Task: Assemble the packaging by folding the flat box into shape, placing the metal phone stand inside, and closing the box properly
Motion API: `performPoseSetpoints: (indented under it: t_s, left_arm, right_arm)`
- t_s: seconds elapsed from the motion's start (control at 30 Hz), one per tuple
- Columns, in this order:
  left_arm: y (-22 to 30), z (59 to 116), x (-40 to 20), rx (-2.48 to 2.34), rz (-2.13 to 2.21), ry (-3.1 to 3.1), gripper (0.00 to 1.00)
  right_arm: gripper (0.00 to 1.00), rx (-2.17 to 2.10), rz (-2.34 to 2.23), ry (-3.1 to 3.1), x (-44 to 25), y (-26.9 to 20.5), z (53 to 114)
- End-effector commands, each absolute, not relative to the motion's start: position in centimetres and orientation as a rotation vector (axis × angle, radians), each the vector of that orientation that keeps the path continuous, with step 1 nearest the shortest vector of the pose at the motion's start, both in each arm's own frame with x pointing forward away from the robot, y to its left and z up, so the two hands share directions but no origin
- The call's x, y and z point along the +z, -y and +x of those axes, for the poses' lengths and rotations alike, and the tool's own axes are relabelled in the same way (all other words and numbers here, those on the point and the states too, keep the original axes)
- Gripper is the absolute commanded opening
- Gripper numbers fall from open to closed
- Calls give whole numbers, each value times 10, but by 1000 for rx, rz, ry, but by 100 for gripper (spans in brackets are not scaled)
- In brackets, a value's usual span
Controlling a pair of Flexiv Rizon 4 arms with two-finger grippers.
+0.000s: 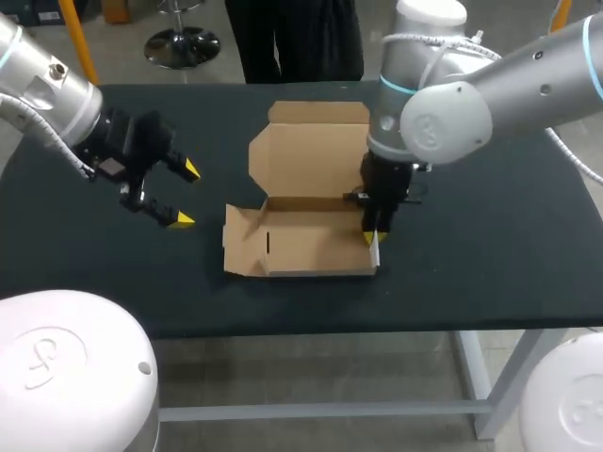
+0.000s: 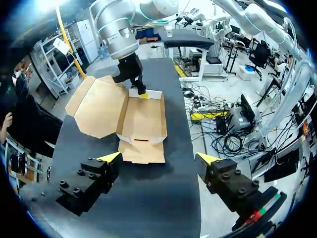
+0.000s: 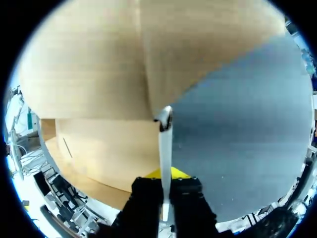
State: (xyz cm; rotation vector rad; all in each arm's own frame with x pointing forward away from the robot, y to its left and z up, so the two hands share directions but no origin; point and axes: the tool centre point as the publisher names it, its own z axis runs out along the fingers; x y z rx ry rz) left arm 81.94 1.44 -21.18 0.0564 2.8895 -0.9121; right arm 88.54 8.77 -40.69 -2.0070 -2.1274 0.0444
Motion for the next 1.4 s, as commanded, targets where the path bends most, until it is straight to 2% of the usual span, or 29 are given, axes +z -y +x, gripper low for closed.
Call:
performPoseSetpoints:
  t_s: [0.03,1.3,1.4]
  left_arm:
    - [-15,819,-211,-906,56,-2894,100]
    - [-15,819,-211,-906,56,-2894,100]
    - [-15,819,-211,-906,56,-2894,100]
  right_arm:
    - [0,152,-1943,2109,-404,-95,890]
    - [0,331,-1862,2038,-417,-84,874]
    - [4,342,-1901,2028,-421,-84,875]
